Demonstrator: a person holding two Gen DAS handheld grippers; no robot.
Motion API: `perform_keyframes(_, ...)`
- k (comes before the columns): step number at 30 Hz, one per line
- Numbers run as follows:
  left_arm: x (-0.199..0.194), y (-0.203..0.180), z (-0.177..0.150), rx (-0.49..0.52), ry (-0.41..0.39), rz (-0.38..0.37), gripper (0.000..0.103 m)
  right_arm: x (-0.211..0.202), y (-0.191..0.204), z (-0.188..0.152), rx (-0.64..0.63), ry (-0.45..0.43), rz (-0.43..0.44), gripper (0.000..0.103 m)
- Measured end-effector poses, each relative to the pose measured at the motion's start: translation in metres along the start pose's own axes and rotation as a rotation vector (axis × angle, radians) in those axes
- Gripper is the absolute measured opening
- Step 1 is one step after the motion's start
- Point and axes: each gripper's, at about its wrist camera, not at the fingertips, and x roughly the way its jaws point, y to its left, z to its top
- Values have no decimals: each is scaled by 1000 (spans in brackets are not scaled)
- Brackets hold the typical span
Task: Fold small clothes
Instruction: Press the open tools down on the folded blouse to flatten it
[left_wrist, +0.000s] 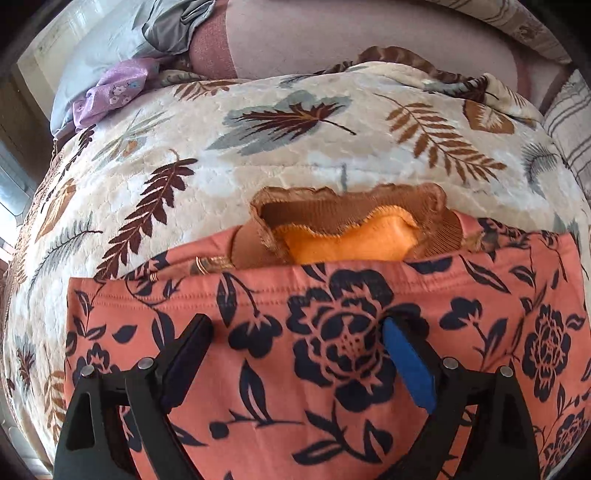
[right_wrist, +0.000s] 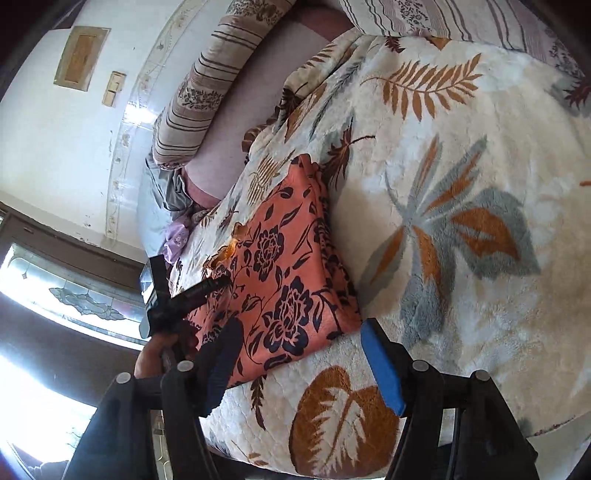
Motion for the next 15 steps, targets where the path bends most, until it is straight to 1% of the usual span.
perform_keyframes(2,7,4,6,8,1,27,94,3,-3,-1,22,8,-6,70)
perform_keyframes(3,7,7,7,5,3,27,94,4,-3,-1,38,9,-8,70)
perform_keyframes(5,-2,17,4,-35,-11,19,94,5,-5,-3,89,8,29,70)
perform_keyframes(6,-11,22,0,-60,-36,15,94,6,-5,-6,113,8,50,70)
perform_keyframes(8,-34,27,-13,-73,-89,-16,94,11,-5,-14,154,19,78,70)
perform_keyframes(10,-59,30,-36,-73,-143,-59,94,22,-6,-22,209,38,90,71)
perform_keyframes(11,-68,31,-46,-53,-152,-77,94,29,-7,-26,233,46,101,71)
perform_keyframes(13,-84,32,-70,-42,-171,-87,94,42,-5,-31,261,55,116,71)
perform_keyframes(15,-91,33,-90,-32,-166,-101,94,55,-3,-33,296,50,130,71)
